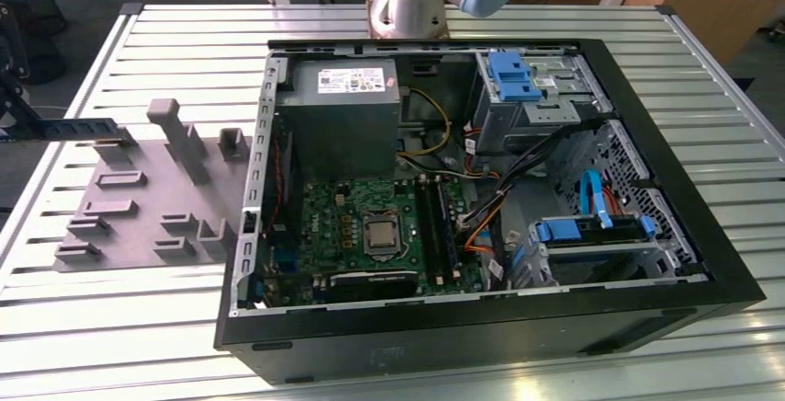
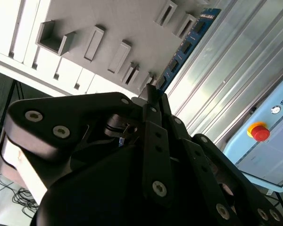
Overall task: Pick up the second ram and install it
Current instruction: 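Pick up the second ram and move it above second insertion slot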
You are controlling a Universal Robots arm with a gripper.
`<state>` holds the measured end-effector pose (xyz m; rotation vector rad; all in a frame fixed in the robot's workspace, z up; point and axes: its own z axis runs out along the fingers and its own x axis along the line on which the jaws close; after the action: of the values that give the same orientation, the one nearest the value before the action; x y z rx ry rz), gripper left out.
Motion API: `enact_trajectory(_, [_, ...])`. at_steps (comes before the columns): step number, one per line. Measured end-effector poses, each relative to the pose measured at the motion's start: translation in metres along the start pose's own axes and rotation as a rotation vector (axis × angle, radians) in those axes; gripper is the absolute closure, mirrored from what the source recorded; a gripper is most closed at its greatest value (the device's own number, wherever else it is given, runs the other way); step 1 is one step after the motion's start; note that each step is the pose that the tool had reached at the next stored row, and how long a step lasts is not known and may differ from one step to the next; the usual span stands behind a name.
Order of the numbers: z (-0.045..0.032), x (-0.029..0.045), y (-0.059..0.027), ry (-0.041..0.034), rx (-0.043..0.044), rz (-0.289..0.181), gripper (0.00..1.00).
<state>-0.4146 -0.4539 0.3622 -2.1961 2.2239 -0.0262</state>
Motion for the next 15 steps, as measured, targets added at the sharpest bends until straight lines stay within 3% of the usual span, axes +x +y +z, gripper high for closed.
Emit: enact_trajectory(15, [-0.0127,0.0,-0.0003,0.0,0.0001,0.0,0.86])
